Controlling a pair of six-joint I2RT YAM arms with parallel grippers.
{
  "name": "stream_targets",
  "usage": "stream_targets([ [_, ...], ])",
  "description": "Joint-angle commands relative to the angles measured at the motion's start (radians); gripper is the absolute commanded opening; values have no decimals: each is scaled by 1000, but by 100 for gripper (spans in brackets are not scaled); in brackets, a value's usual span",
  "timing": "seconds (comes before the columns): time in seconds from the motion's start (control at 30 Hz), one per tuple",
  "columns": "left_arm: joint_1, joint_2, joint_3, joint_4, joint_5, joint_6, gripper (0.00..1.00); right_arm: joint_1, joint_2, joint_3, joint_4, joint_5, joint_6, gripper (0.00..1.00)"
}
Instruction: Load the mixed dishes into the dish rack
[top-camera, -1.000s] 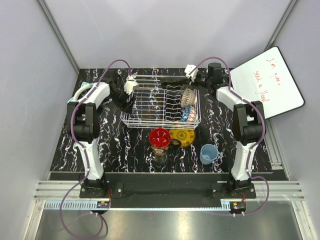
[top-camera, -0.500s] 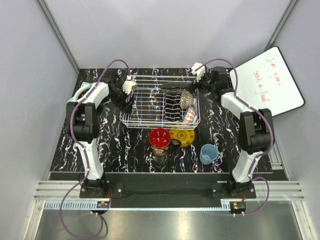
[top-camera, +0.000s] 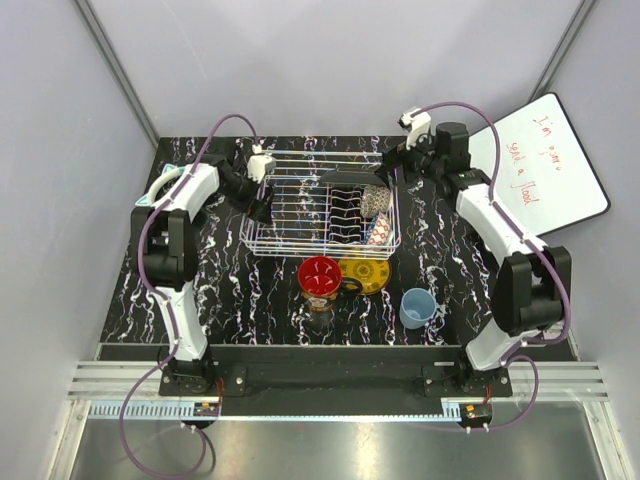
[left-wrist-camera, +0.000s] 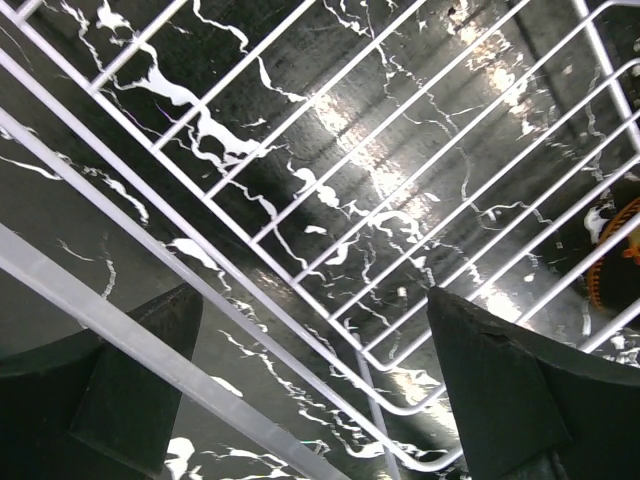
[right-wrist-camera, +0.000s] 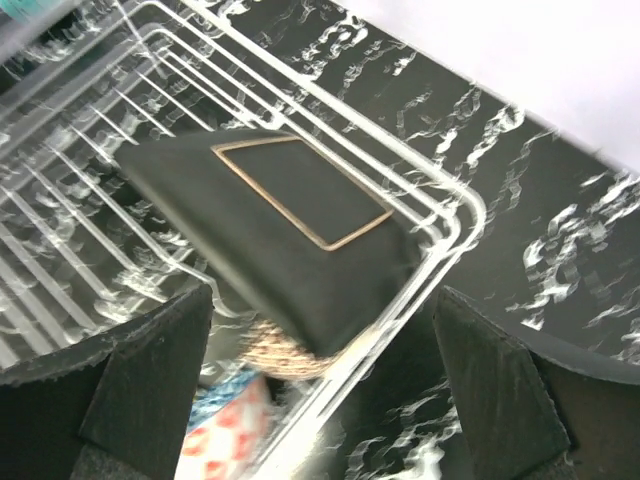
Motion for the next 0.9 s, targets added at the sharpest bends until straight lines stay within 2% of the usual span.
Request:
stream_targets([
  [0.0,1,-53,7,10,60,-54,99,5,-110,-59,-33,12,253,100],
  [0.13,9,-76,-26,8,57,-49,99,4,-229,-163,-40,61,423,100],
  [0.23,23,-94,-53,5,74,-65,99,5,-280,-200,-137,137,529,100],
  [0.4,32,-119,-87,-10,86,-85,99,7,-347,-292,-229,268,571,99],
  [0.47,35,-127,-92,-32,88,-92,99,7,-366,-323,-229,261,569,83],
  [0.5,38,-134,-98,-38,94,-92,99,6,-354,-324,-249,256,572,62],
  [0.57,43,-153,-115,-43,94,-95,99,5,-328,-324,-273,250,580,37],
  [0.6,43,-162,-119,-43,91,-98,99,5,-319,-330,-278,252,597,14],
  [0.63,44,-165,-127,-41,89,-101,99,4,-309,-332,-283,250,599,14],
  [0.7,44,-165,-130,-41,88,-106,99,5,-286,-337,-283,235,606,28],
  [0.87,43,-151,-147,-26,45,-123,99,5,-253,-335,-281,223,608,40],
])
